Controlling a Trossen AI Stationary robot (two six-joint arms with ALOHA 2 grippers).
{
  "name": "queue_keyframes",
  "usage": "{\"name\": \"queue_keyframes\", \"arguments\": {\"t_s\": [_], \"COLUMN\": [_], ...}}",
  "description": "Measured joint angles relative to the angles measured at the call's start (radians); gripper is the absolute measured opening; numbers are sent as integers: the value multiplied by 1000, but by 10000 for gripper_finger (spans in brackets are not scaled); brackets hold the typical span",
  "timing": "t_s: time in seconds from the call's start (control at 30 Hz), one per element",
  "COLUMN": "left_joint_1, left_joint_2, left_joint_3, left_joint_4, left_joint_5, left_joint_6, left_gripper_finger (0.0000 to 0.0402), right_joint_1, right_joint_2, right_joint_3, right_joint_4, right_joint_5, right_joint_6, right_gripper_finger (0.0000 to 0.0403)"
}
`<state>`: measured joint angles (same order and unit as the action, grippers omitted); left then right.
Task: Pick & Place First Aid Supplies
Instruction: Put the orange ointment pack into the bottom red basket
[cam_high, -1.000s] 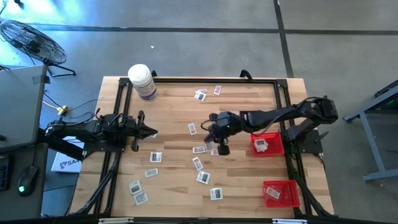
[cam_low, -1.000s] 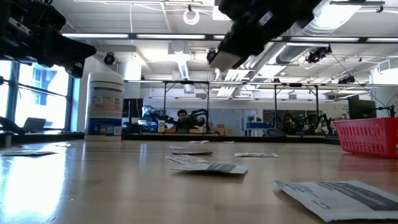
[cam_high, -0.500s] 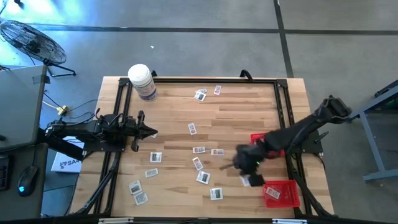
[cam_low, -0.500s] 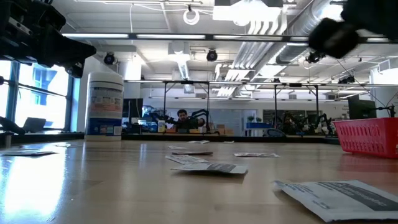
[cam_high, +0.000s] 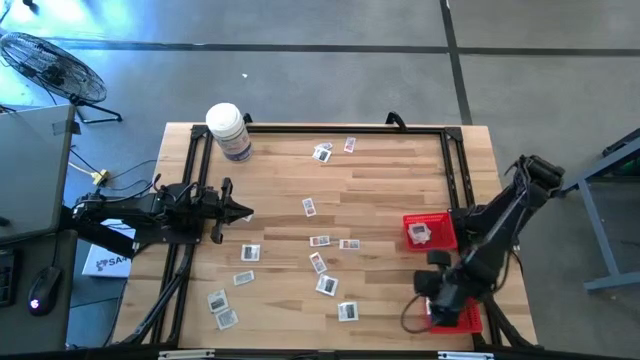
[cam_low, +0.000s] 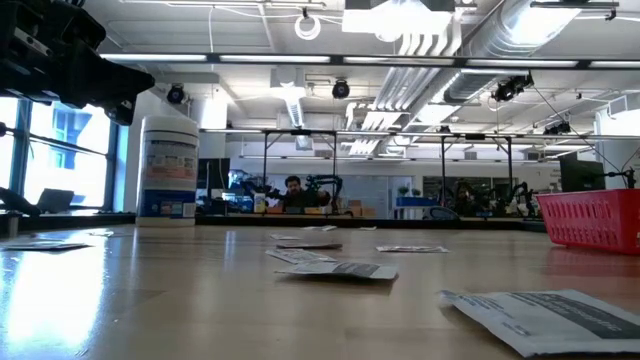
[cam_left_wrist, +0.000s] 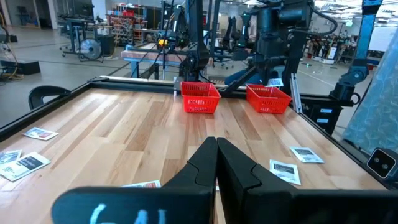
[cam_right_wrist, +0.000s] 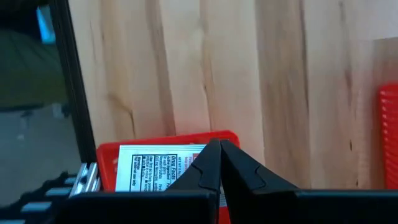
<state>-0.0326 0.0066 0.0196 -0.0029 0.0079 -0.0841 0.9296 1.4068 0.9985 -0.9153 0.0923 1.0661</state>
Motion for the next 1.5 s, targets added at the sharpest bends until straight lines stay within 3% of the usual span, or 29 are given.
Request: {"name": "queue_keyframes", "arguments": {"t_s": [0.13, 0.47, 0.73, 0.93, 1.07, 1.23, 1.33, 1.5], "left_joint_1": [0, 0, 0, 0, 0, 0, 0, 0], "left_joint_2": [0, 0, 0, 0, 0, 0, 0, 0], "left_joint_3": [0, 0, 0, 0, 0, 0, 0, 0], "left_joint_4": [0, 0, 0, 0, 0, 0, 0, 0], "left_joint_5": [0, 0, 0, 0, 0, 0, 0, 0], "left_joint_6": [0, 0, 0, 0, 0, 0, 0, 0], "left_gripper_finger": [0, 0, 0, 0, 0, 0, 0, 0], "right_joint_1": [76, 174, 169, 127, 71, -41, -145, -365], "right_joint_2": [2, 74, 95, 94, 93, 92, 92, 92], "right_joint_3": [0, -74, -111, -42, 42, 108, 93, -23], "right_joint_4": [0, 137, 180, 104, 7, 7, 101, 455], "right_joint_5": [78, 109, 57, -46, 3, 216, 299, 253], "right_joint_6": [103, 232, 237, 226, 121, -154, -345, -639], "right_gripper_finger": [0, 0, 26, 60, 71, 71, 72, 72]}}
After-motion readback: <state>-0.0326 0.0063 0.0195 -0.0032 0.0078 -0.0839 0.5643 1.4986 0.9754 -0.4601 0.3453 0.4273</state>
